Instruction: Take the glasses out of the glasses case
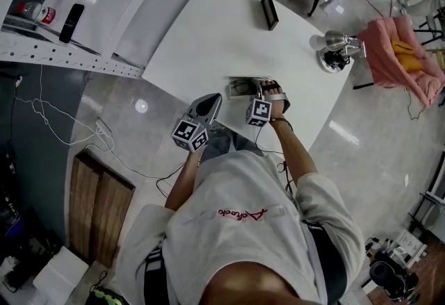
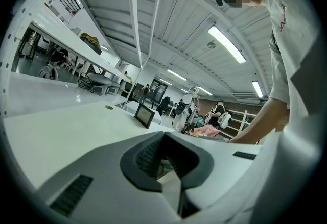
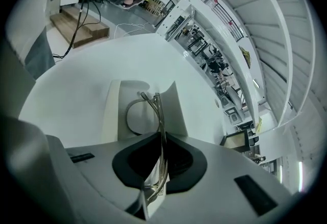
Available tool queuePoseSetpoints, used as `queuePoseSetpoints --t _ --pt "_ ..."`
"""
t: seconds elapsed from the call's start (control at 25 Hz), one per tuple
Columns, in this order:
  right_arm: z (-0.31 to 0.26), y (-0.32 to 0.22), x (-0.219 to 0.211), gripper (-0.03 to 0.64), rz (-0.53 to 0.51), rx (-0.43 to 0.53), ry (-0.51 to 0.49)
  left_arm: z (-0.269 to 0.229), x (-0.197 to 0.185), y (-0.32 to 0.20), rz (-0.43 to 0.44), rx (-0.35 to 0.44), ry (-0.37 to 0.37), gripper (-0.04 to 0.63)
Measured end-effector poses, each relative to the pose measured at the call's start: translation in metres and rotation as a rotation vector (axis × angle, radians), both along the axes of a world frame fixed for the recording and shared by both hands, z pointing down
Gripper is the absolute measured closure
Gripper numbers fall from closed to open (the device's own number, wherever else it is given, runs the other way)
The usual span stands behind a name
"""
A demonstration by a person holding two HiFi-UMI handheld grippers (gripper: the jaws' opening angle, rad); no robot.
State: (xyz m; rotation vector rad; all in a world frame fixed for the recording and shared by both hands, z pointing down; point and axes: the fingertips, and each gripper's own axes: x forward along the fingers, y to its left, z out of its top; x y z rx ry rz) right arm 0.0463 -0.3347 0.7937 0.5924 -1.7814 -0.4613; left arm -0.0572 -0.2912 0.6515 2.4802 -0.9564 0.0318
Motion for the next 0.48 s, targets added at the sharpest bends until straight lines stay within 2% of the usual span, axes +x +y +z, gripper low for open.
queuePoseSetpoints --t 0.48 --pt "-0.041 0.011 -0.006 0.606 -0.004 0.123 -0.077 -0.004 0.007 0.000 0.019 0.011 0.000 0.569"
